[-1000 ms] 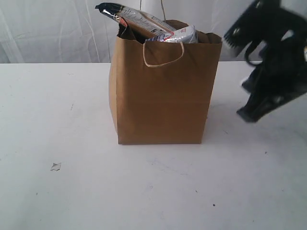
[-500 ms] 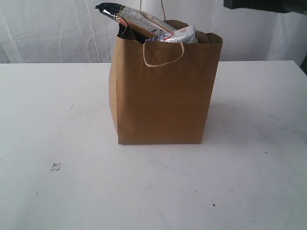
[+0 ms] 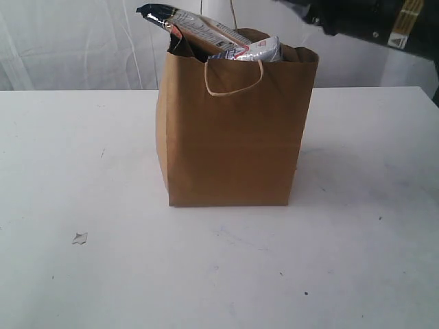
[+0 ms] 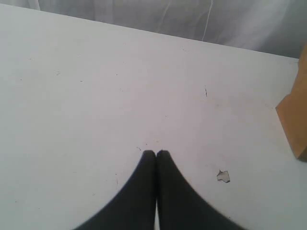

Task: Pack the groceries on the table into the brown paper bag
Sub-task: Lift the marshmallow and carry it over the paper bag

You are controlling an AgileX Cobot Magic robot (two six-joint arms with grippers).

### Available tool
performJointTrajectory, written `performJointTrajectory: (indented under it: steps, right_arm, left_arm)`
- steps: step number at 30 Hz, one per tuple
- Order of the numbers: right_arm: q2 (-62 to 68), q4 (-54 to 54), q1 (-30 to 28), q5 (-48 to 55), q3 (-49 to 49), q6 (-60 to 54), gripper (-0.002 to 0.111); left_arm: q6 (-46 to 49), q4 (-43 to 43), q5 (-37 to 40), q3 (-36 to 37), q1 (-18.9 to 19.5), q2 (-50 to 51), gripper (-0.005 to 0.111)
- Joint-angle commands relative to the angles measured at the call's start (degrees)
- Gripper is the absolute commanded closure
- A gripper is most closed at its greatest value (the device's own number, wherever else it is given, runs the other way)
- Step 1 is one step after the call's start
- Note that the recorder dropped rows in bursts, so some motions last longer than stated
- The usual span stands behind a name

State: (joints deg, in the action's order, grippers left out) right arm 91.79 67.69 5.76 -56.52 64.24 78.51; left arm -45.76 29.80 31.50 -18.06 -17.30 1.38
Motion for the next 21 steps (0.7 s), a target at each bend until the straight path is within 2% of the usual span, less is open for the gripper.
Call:
performJointTrajectory:
  steps: [1,4,12,21]
  right_arm:
    - [2.1,2.1,-0.4,0.0,0.4,-0.7,0.098]
    - [2.6,1.0,-0.4,6.9,0.4,-4.0,0.097]
    - [2.7,-0.9,0.0,6.5,0.5,-8.1,0.077]
    - [2.9,-2.0,0.5,8.6,0.5,-9.4,0.077]
  left_arm:
    - [-0.6,0.3,-0.2,0.2,0.0,-0.3,0.107]
    - [-0.6,0.3,-0.2,0.2,0.0,-0.3,0.107]
    - [-0.6,0.3,-0.2,0.2,0.0,-0.3,0.107]
    - [-0.6,0.3,-0.2,0.2,0.0,-0.3,0.107]
